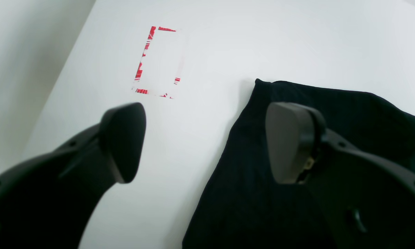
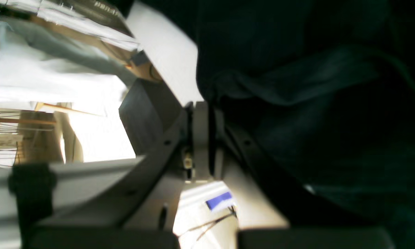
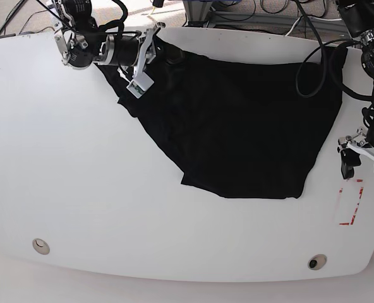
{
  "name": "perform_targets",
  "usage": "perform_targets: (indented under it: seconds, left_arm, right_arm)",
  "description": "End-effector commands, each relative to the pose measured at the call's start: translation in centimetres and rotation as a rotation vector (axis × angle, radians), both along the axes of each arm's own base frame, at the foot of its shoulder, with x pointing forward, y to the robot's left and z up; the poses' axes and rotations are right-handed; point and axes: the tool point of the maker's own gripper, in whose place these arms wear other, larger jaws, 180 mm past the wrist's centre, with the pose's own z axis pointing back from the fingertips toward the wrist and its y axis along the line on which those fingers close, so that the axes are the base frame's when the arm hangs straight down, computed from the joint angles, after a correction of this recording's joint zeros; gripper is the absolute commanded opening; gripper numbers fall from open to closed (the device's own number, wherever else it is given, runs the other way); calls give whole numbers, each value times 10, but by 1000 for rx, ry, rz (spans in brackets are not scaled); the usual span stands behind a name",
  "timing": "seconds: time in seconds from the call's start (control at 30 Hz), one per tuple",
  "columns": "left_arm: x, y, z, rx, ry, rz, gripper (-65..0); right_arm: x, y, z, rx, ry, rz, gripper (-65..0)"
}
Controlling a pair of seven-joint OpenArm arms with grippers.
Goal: Layout the t-shirt on the table in an organized manner, then fold the t-shirt properly
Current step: 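Pull the grasped edge with the right gripper away from the shirt, then drag the held edge with the right gripper back across the table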
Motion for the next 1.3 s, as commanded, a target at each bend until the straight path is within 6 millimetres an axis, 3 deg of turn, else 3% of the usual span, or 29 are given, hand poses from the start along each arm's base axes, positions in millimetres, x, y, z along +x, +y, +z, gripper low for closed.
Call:
perform_targets:
  seconds: [0.0, 0.23, 0.43, 0.53, 0.73, 0.8, 1.0, 1.27]
  left_arm:
    - [5, 4, 18, 24, -55, -1, -136]
    - [5, 4, 18, 24, -55, -1, -136]
    - [5, 4, 18, 24, -55, -1, -136]
    - [5, 4, 18, 24, -55, -1, -136]
    - [5, 4, 18, 24, -55, -1, -136]
    - [5, 4, 18, 24, -55, -1, -136]
    - [5, 4, 18, 24, -55, -1, -136]
    - [5, 4, 18, 24, -55, -1, -136]
  right_arm:
    - [-6, -3, 5, 12, 1, 7, -648]
    - [-24, -20, -5, -44, 46, 31, -644]
    - [-27, -29, -9, -78, 53, 43, -621]
    - [-27, -30, -10, -82, 54, 47, -504]
    - [-27, -37, -11, -108, 52, 60, -171]
    - [-24, -39, -10, -111, 42, 57, -108]
    - [18, -38, 8, -84, -87, 11, -81]
    - [105, -43, 29, -142, -317, -71, -81]
